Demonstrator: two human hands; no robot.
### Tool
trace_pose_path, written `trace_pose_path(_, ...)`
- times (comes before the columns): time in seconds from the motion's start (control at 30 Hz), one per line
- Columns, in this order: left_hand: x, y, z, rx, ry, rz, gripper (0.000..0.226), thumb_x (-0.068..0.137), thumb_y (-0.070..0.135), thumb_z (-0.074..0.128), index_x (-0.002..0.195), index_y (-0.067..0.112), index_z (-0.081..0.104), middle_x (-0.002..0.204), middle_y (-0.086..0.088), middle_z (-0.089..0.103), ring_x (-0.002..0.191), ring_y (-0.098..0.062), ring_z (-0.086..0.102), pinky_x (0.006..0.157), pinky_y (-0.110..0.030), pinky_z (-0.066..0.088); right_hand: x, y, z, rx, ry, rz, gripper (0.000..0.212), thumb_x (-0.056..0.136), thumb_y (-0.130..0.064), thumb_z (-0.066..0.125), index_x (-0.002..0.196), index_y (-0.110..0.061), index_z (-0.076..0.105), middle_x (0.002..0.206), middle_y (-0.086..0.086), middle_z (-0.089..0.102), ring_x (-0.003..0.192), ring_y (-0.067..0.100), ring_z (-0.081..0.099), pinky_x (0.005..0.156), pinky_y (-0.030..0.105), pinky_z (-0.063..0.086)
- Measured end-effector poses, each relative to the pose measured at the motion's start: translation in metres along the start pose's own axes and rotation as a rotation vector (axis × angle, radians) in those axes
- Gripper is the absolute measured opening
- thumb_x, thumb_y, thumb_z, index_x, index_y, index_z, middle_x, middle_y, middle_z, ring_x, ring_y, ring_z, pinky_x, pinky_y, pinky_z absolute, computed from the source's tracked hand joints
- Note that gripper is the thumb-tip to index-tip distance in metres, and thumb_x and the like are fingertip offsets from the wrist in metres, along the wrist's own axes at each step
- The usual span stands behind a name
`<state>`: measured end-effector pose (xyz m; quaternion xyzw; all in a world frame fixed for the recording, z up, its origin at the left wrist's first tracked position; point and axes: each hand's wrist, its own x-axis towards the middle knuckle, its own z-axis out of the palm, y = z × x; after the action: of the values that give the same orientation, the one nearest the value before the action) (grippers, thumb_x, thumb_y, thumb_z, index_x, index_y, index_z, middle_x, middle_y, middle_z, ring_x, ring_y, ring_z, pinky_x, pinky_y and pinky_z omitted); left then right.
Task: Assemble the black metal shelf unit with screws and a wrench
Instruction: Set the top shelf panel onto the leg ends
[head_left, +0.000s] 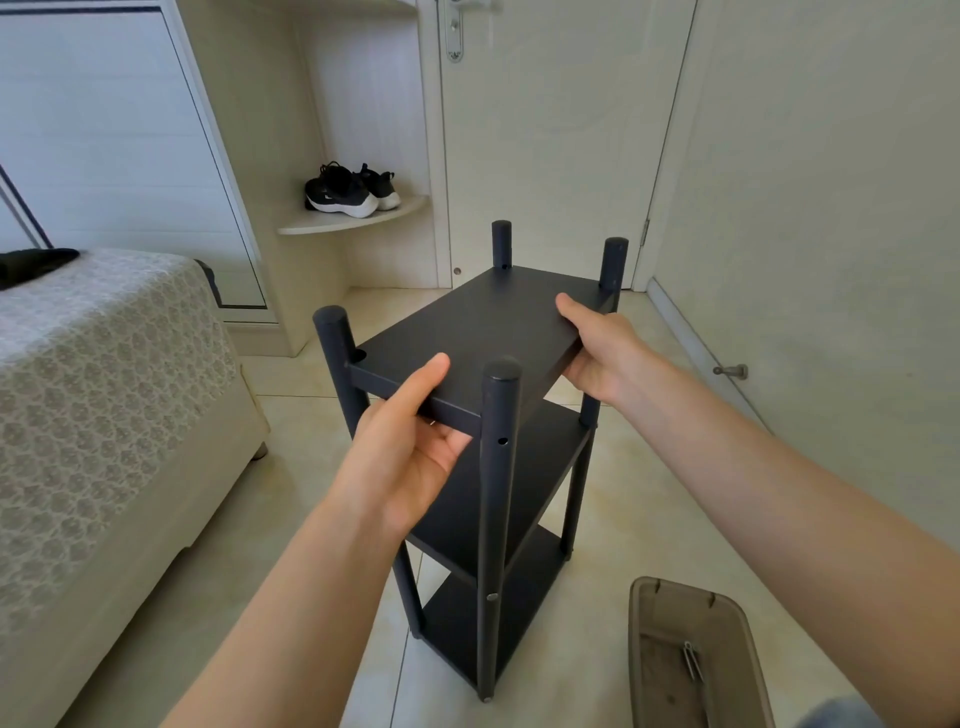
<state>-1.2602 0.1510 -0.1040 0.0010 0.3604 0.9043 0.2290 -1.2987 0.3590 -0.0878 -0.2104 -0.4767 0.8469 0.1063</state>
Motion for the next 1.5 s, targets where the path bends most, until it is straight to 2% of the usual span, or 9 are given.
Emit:
trace_pose_path(0.2,-0.003,-0.007,-0.011,0.213,-0.174,-0.083,0.025,0.071,0.026,0.084,0.093,0.015,0.078,0.091,-0.008,0.073,0.099,-0.028,0.074,0.083,-0.038,0.06,-0.003,-0.003,-0.003,0.032,-0.049,0.033,0.028,0.098,-0.018,0.06,0.123,-0.006,0.06,0.106,0.011,0.074,0.089,0.024,0.074,0.059,0.035,0.06)
trace_pose_path(0.33,-0.005,-0.005,-0.02,0.316,-0.309,-0.072,0.023,0.076,0.029,0.079,0.093,0.014,0.08,0.117,-0.014,0.073,0.118,-0.034,0.066,0.094,-0.041,0.057,-0.011,-0.007,-0.01,-0.044,-0.068,0.06,0.03,0.099,-0.019,0.057,0.127,-0.008,0.057,0.112,0.013,0.072,0.091,0.027,0.073,0.06,0.037,0.06)
trace_pose_path(0.47,-0.007,-0.003,-0.029,0.459,-0.45,-0.078,0.016,0.088,0.019,0.075,0.072,0.018,0.074,0.121,-0.016,0.071,0.126,-0.034,0.061,0.103,-0.04,0.052,-0.029,-0.007,-0.025,-0.171,-0.127,0.115,0.027,0.099,-0.022,0.058,0.12,-0.005,0.059,0.099,0.017,0.075,0.083,0.034,0.074,0.063,0.042,0.062)
trace_pose_path(0.6,-0.004,-0.007,-0.033,0.484,-0.377,-0.058,0.032,0.078,0.017,0.078,0.092,-0.004,0.058,0.109,-0.019,0.074,0.12,-0.034,0.065,0.096,-0.035,0.056,-0.053,-0.003,-0.038,-0.263,-0.238,0.111,0.027,0.098,-0.02,0.059,0.121,-0.004,0.061,0.103,0.019,0.074,0.093,0.036,0.073,0.075,0.045,0.061)
trace_pose_path(0.8,-0.01,-0.024,-0.018,0.517,-0.335,0.028,0.019,0.083,0.02,0.074,0.065,0.014,0.073,0.104,-0.015,0.076,0.114,-0.029,0.069,0.091,-0.031,0.058,-0.071,-0.005,-0.037,-0.263,-0.261,0.096,0.026,0.093,-0.017,0.067,0.115,-0.003,0.062,0.101,0.018,0.074,0.092,0.036,0.073,0.081,0.048,0.06)
trace_pose_path(0.97,-0.014,-0.045,0.0,0.519,-0.352,0.091,0.022,0.084,0.019,0.067,0.064,0.019,0.074,0.103,-0.017,0.075,0.111,-0.027,0.07,0.082,-0.024,0.057,-0.07,-0.007,-0.041,-0.287,-0.194,0.042,0.037,0.089,-0.013,0.071,0.122,0.001,0.059,0.092,0.015,0.071,0.081,0.03,0.074,0.075,0.043,0.061)
trace_pose_path(1.1,-0.012,-0.061,0.013,0.533,-0.26,0.102,0.023,0.078,0.022,0.071,0.066,0.008,0.058,0.114,-0.043,0.057,0.111,-0.034,0.068,0.083,-0.026,0.059,-0.07,-0.013,-0.06,-0.262,-0.17,0.043,0.031,0.091,-0.015,0.069,0.118,-0.001,0.062,0.099,0.016,0.073,0.084,0.029,0.074,0.071,0.037,0.06)
trace_pose_path(1.37,-0.007,-0.078,0.026,0.536,-0.24,0.088,0.027,0.078,0.023,0.072,0.073,0.005,0.052,0.116,-0.04,0.06,0.109,-0.029,0.071,0.092,-0.035,0.053,-0.074,-0.013,-0.115,-0.312,-0.13,0.019,0.035,0.092,-0.014,0.068,0.123,-0.003,0.058,0.111,0.013,0.073,0.099,0.029,0.072,0.082,0.04,0.06)
trace_pose_path(1.5,-0.009,-0.078,0.028,0.528,-0.272,0.113,0.028,0.079,0.021,0.071,0.072,0.005,0.049,0.118,-0.041,0.058,0.108,-0.028,0.071,0.083,-0.027,0.058,-0.07,0.016,-0.153,-0.479,-0.046,0.049,0.034,0.092,-0.019,0.069,0.122,-0.008,0.058,0.112,0.009,0.073,0.1,0.025,0.072,0.092,0.044,0.056)
